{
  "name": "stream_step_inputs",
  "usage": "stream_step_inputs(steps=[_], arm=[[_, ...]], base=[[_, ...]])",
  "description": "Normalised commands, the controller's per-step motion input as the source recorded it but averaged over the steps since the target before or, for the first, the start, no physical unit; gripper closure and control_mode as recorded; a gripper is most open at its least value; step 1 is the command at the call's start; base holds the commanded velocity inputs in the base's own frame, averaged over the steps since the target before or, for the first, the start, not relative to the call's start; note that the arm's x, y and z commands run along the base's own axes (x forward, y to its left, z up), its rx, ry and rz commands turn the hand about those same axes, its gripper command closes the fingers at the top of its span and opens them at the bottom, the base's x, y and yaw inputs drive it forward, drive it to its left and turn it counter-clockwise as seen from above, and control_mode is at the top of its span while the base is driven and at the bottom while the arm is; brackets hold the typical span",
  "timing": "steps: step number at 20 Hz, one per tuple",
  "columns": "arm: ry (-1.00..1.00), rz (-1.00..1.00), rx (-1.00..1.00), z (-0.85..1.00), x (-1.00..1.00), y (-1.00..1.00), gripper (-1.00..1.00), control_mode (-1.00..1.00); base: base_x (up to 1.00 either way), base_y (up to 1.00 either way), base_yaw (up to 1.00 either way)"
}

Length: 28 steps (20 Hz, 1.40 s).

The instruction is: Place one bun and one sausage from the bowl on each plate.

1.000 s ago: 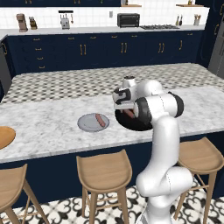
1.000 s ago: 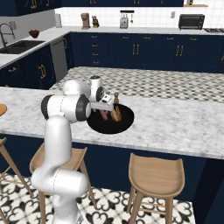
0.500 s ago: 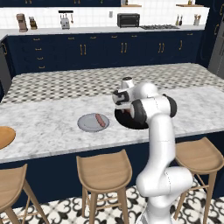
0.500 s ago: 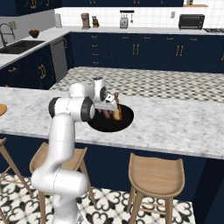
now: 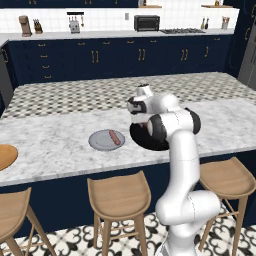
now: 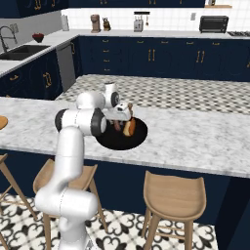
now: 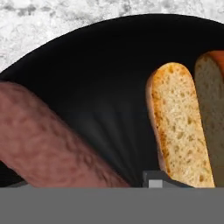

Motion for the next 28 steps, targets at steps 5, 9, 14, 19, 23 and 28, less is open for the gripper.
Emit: stream_step_inputs(steps=[5,9,14,19,23,28], arm=[[-0.11,0.00,0.00,0.66,-1.00,0.00,1.00,-1.00],[-0.24,0.00,0.00,0.99,-1.00,0.00,1.00,-1.00],[-0.25,-0.02,0.06,0.97,-1.00,0.00,1.00,-1.00],[-0.23,-0.01,0.10,0.52,-1.00,0.15,1.00,-1.00],[-0.17,0.00,0.05,0.31,-0.75,0.53,1.00,1.00],[0.00,0.00,0.00,0.00,0.00,0.00,1.00,1.00]], base=[[0.00,0.00,0.00],[0.00,0.00,0.00],[0.00,0.00,0.00],[0.00,0.00,0.00],[-0.25,0.25,0.00],[-0.71,1.00,-0.09]])
